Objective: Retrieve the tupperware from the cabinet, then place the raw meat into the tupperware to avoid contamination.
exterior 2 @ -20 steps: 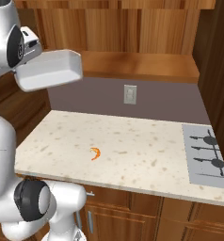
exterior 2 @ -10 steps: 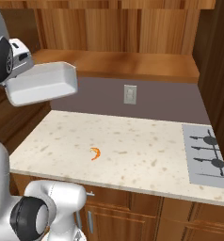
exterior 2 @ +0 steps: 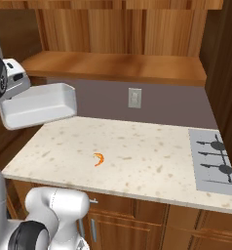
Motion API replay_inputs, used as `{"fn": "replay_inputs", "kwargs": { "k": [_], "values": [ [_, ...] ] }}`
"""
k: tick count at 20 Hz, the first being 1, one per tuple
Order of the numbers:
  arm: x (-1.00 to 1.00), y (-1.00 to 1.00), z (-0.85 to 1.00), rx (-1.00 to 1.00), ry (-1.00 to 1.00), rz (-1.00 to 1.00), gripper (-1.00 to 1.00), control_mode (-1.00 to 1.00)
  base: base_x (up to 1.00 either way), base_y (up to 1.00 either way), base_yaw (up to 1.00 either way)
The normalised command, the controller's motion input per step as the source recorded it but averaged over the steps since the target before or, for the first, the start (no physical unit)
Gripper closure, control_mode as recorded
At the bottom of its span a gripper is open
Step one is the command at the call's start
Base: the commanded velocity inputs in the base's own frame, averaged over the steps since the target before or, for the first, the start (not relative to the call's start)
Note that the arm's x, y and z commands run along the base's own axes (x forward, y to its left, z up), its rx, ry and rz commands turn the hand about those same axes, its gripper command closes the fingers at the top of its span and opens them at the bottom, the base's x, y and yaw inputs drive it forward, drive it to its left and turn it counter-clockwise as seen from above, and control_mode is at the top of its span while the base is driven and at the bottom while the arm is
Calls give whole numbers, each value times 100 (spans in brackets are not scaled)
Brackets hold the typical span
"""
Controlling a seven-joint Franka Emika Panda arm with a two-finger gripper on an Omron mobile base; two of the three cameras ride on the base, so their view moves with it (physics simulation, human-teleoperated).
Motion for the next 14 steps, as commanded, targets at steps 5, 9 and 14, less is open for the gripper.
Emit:
{"fn": "replay_inputs", "kwargs": {
  "k": [5, 9, 14],
  "values": [
    [-5, 0, -51, -4, 7, 1, 100, -100, 0, 0, 0],
    [4, 0, -52, -5, 5, 0, 100, -100, 0, 0, 0],
    [8, 1, -52, -4, 5, 0, 100, -100, 0, 0, 0]
  ]
}}
